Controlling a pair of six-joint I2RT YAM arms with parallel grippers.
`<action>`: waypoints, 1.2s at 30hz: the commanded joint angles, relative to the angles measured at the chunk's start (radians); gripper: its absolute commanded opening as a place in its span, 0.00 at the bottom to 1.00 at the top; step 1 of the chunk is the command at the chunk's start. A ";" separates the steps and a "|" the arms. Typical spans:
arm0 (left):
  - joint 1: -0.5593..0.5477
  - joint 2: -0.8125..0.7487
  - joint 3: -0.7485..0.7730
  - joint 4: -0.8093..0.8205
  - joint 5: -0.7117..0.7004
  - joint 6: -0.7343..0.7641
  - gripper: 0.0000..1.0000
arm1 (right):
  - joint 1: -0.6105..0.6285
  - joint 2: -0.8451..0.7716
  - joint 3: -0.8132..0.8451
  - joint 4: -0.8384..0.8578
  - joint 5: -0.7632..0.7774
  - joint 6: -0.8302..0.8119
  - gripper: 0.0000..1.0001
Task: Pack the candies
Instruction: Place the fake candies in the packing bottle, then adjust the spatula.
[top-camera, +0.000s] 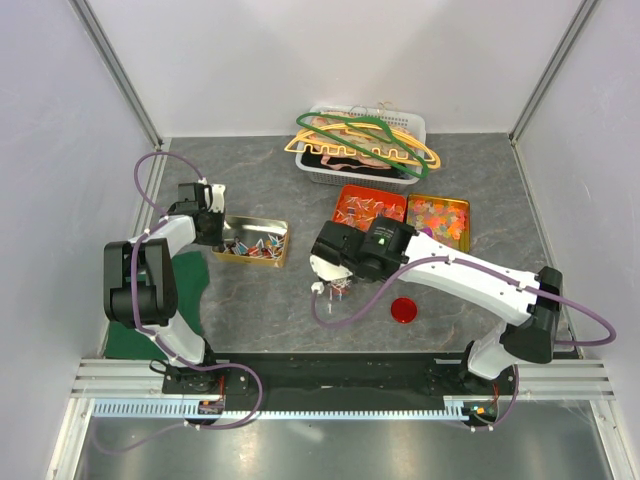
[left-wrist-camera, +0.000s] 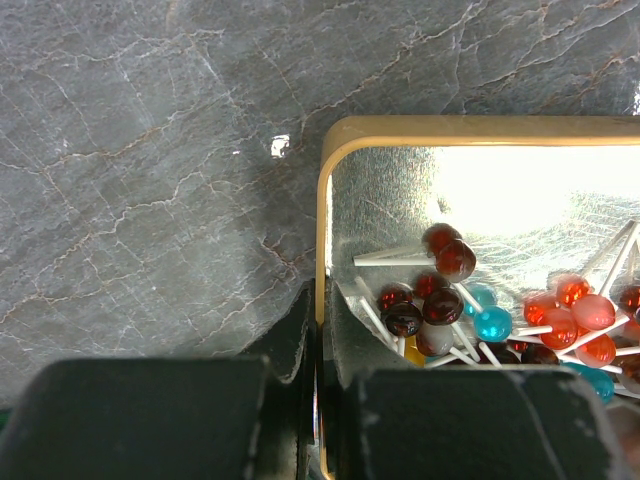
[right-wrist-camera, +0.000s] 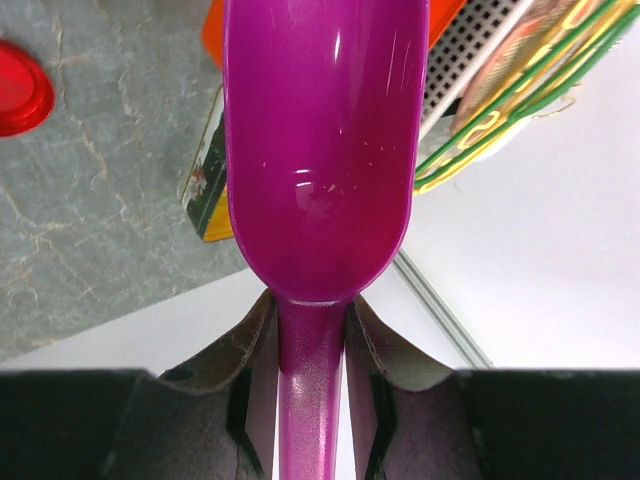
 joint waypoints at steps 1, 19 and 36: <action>0.001 -0.013 0.034 0.020 0.003 -0.003 0.04 | -0.006 -0.016 0.056 0.052 0.009 0.006 0.00; 0.030 -0.192 0.040 0.020 0.175 0.021 0.75 | -0.259 0.011 0.115 0.267 -0.530 0.054 0.00; 0.008 -0.280 0.190 -0.018 1.044 -0.080 0.92 | -0.196 0.043 -0.002 0.756 -0.415 0.227 0.00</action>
